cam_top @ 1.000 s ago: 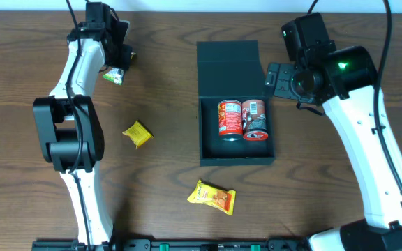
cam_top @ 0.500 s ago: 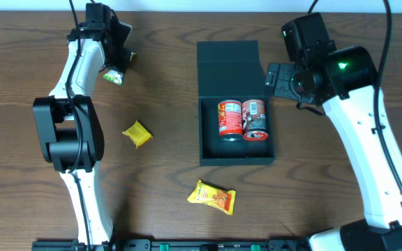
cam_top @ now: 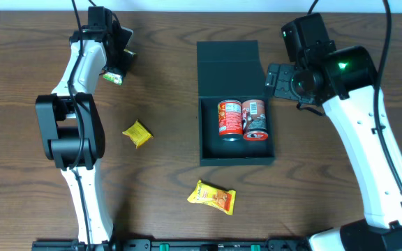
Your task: Pack container
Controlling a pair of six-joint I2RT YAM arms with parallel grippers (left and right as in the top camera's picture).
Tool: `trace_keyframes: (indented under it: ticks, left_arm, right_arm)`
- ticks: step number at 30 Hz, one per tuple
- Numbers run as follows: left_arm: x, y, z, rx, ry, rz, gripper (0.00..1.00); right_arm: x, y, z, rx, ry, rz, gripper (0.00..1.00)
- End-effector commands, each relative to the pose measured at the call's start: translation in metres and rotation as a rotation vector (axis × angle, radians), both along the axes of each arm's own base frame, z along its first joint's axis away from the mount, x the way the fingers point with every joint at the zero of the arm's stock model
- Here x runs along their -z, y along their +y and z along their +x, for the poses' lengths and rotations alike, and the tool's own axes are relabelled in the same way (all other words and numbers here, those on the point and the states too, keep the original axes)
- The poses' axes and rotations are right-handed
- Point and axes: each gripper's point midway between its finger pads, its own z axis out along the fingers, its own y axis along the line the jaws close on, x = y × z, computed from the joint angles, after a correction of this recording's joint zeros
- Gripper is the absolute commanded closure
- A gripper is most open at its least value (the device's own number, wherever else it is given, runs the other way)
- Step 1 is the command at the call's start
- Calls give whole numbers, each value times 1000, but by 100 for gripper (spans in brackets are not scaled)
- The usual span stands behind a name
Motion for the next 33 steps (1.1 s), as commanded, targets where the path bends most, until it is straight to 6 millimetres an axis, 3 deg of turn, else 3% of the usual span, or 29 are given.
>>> trace_keyframes:
  ticks: [1, 33]
  left_arm:
    - [6, 1, 3, 9, 8, 1, 55]
    - [17, 0, 5, -12, -9, -12, 54]
  right_arm:
    - [0, -4, 1, 4, 0, -21, 1]
    - [0, -4, 1, 4, 0, -21, 1]
